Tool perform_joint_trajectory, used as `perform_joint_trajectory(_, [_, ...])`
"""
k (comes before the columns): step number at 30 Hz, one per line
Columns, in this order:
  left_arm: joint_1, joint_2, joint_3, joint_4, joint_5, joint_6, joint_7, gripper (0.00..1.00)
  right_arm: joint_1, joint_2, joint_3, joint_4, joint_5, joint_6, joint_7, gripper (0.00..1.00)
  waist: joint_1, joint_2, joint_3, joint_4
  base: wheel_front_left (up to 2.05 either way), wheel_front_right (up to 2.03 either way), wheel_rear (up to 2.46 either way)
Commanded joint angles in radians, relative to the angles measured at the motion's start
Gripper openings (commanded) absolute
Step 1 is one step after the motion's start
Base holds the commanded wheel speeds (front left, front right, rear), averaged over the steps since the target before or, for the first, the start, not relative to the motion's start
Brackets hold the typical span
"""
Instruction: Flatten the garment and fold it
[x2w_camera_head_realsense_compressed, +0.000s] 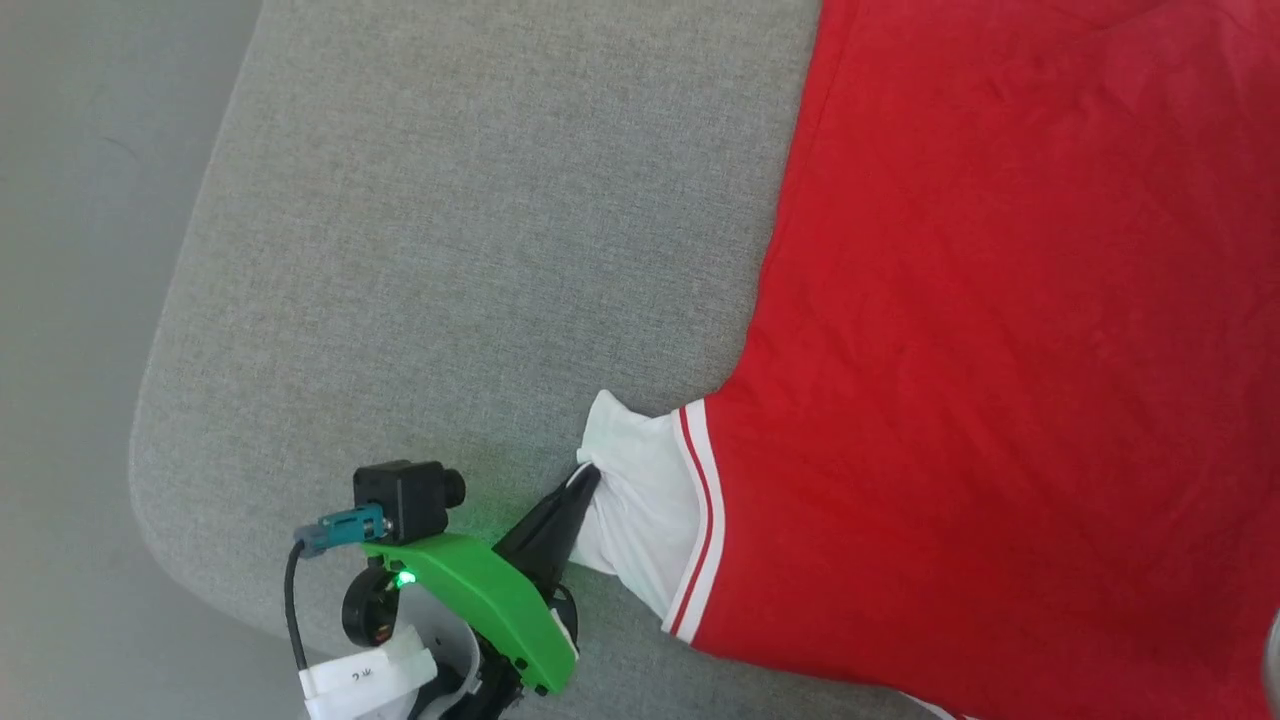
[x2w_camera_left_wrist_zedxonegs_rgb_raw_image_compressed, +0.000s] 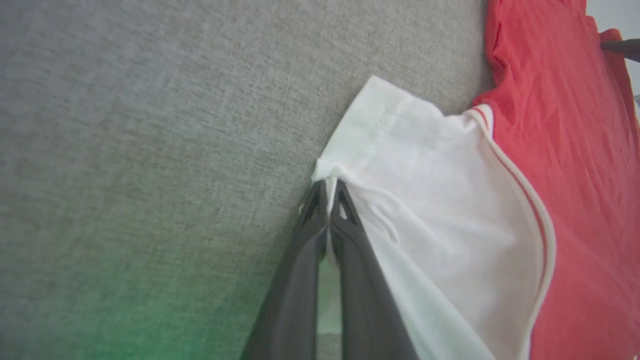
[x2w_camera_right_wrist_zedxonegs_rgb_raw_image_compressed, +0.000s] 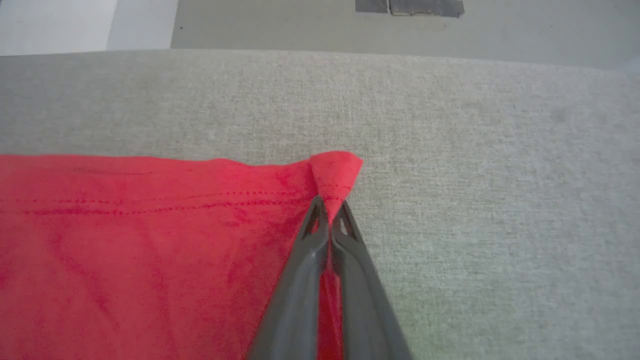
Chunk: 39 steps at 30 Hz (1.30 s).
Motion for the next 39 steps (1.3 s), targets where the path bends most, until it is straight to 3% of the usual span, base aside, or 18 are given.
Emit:
perform_joint_trajectory(1, [0.002,0.017,0.009,0.069,0.003,0.029,0.013,0.0,0.058,-0.001,0.009,-0.019,0.035,-0.001,-0.088,0.0,0.0,-0.0001,-0.046,-0.024,0.0,0.0,0.0])
perform_joint_trajectory(7, [0.043,0.037,0.019,0.081,-0.003,0.049,0.011,0.0,0.297,0.018,0.036,-0.095,0.158,-0.001,-0.541,0.0,0.0,-0.0001,-0.182,-0.087,0.0,0.0,0.0])
perform_joint_trajectory(9, [0.065,0.05,0.022,0.076,-0.005,0.06,0.016,0.0,0.389,0.043,0.011,-0.121,0.181,-0.001,-0.641,0.0,0.0,-0.0001,-0.228,-0.111,0.0,0.0,0.0])
perform_joint_trajectory(14, [0.125,0.085,0.034,0.052,-0.015,0.092,0.03,0.0,0.612,0.118,-0.068,-0.199,0.199,-0.001,-0.739,0.0,0.0,-0.0001,-0.333,-0.183,0.0,0.0,0.0])
perform_joint_trajectory(21, [0.187,0.12,0.047,0.001,-0.024,0.132,0.047,0.0,0.823,0.168,-0.191,-0.298,0.228,-0.001,-0.623,0.0,0.0,-0.0001,-0.401,-0.268,0.0,0.0,0.0])
perform_joint_trajectory(33, [0.202,0.131,0.035,-0.028,-0.025,0.149,0.07,0.0,0.952,0.173,-0.196,-0.169,0.314,-0.001,-0.116,0.0,0.0,-0.0001,-0.42,-0.296,0.0,0.0,0.0])
perform_joint_trajectory(34, [0.201,0.131,0.033,-0.029,-0.025,0.148,0.072,0.0,0.951,0.173,-0.193,-0.181,0.313,-0.001,-0.111,0.15,0.0,-0.0001,-0.421,-0.291,0.0,0.0,0.0])
perform_joint_trajectory(35, [0.2,0.13,0.031,-0.029,-0.025,0.148,0.072,0.0,0.949,0.173,-0.186,-0.194,0.313,-0.001,-0.117,0.4,0.0,-0.0001,-0.42,-0.288,0.0,0.0,0.0])
perform_joint_trajectory(36, [0.199,0.129,0.03,-0.029,-0.025,0.147,0.072,0.0,0.945,0.173,-0.174,-0.214,0.314,-0.001,-0.138,0.92,0.0,-0.0001,-0.42,-0.285,0.0,0.0,0.0])
perform_joint_trajectory(37, [0.199,0.129,0.029,-0.029,-0.025,0.146,0.072,0.0,0.937,0.173,-0.17,-0.229,0.319,-0.001,-0.163,1.0,0.0,-0.0001,-0.418,-0.282,0.0,0.0,0.0])
perform_joint_trajectory(39, [0.197,0.127,0.026,-0.028,-0.025,0.143,0.072,0.0,0.912,0.173,-0.16,-0.263,0.33,-0.001,-0.253,1.0,0.0,-0.0001,-0.416,-0.274,0.0,0.0,0.0])
